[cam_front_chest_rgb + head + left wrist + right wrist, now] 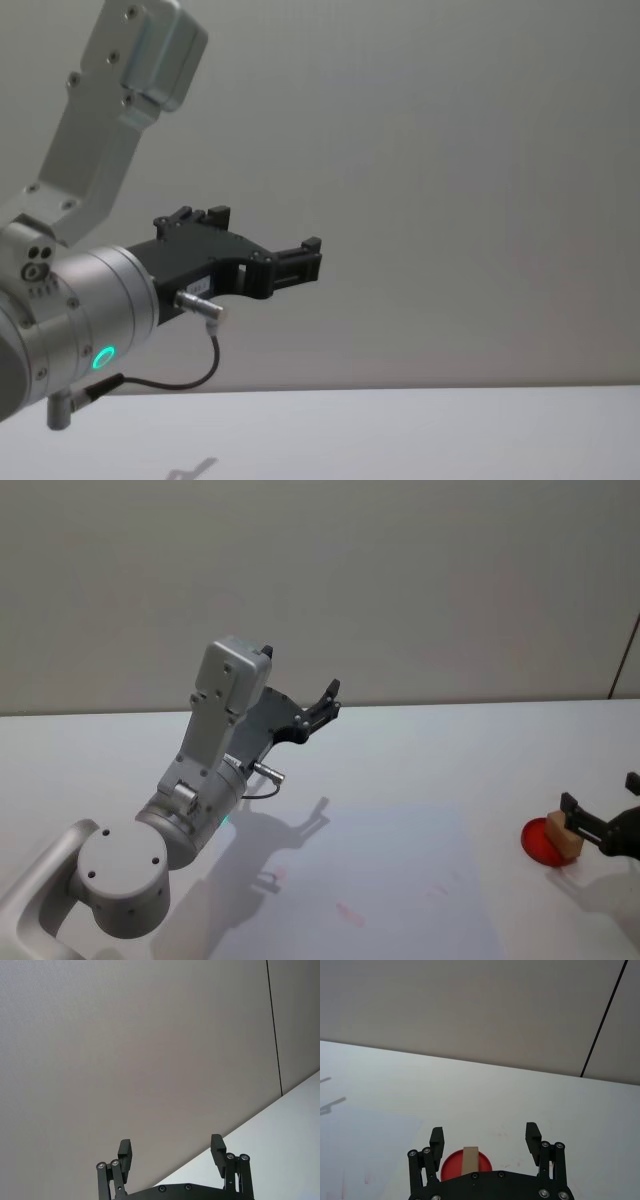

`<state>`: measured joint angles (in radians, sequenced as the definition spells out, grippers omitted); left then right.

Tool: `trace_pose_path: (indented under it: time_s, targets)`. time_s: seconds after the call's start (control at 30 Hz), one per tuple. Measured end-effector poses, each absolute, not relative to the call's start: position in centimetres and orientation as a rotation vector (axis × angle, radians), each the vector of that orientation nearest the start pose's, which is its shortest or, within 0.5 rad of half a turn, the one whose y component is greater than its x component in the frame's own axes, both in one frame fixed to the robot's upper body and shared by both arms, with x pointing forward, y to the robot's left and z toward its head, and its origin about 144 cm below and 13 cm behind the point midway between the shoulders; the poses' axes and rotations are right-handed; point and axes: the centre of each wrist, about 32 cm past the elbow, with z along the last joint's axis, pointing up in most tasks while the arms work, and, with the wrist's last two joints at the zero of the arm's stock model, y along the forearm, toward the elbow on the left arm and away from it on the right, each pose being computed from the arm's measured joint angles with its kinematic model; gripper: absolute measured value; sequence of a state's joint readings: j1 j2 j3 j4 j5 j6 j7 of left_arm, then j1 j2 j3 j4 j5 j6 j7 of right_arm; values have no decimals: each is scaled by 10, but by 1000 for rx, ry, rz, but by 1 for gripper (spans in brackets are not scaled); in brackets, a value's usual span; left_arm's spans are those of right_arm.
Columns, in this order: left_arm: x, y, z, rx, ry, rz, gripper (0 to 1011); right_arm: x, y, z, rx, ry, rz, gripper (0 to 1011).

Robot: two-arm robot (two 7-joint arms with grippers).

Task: Use the one hand to pick up the stamp and affix it onto the A4 paper.

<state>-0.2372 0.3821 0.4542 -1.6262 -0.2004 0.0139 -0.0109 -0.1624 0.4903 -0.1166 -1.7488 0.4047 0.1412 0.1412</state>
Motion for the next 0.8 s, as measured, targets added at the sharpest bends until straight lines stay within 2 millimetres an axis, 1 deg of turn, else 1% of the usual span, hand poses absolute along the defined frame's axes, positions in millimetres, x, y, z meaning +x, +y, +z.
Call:
trace_pose_path:
  time_s: [0.8]
  targets:
    - [492,198,1204,61,-268,1124,1001,412,-306,1144,-246,159,-1230,1001]
